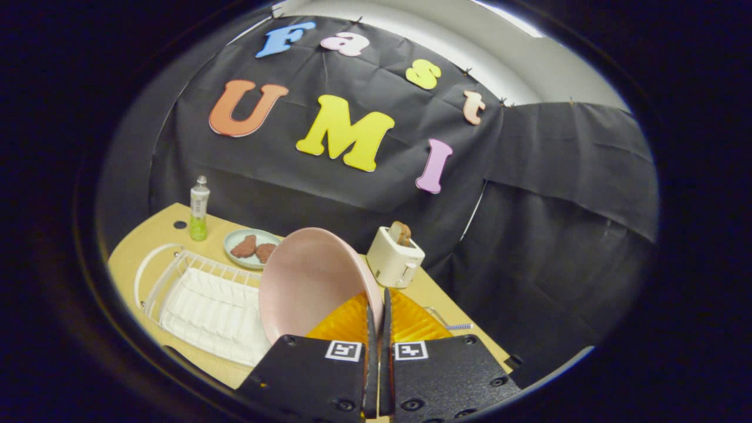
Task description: Take the plate from the dish rack, then take the spoon from the basket and place it into the plate.
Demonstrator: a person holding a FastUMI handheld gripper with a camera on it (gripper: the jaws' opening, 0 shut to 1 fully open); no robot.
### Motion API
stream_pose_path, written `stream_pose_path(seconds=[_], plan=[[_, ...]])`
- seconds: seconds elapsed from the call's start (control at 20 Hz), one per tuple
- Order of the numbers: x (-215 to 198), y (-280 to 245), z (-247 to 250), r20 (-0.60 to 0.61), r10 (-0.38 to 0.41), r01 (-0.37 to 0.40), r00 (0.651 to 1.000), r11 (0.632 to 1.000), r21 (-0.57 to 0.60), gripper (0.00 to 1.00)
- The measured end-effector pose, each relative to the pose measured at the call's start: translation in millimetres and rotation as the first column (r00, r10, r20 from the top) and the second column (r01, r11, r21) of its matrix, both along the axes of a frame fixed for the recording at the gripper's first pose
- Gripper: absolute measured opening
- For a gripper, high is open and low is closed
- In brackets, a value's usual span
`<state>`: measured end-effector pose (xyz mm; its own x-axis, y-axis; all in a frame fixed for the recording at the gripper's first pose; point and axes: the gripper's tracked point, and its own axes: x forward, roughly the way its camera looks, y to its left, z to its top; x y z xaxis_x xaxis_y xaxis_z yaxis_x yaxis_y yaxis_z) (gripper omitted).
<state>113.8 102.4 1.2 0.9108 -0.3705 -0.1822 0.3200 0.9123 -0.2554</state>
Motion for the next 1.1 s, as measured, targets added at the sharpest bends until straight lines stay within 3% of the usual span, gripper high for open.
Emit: stream_pose_path(seconds=[0.15, 0.4, 0.65, 0.9, 1.1], plan=[[-32.2, -16.6, -22.4, -0.011, 0.080, -0.077, 0.997, 0.984, 0.161, 0.07], [-72.1, -29.3, -75.4, -0.094, 0.263, -0.204, 0.960, 0.890, 0.408, 0.07], [-84.8, -41.8, -139.9, -0.207, 0.392, -0.218, 0.897, 0.797, 0.563, 0.07], [-73.5, -65.0, -196.3, -0.302, 0.380, -0.169, 0.874, 0.822, 0.544, 0.07], [-68.0, -70.6, -211.6, -0.336, 0.403, -0.142, 0.851, 0.793, 0.592, 0.08]])
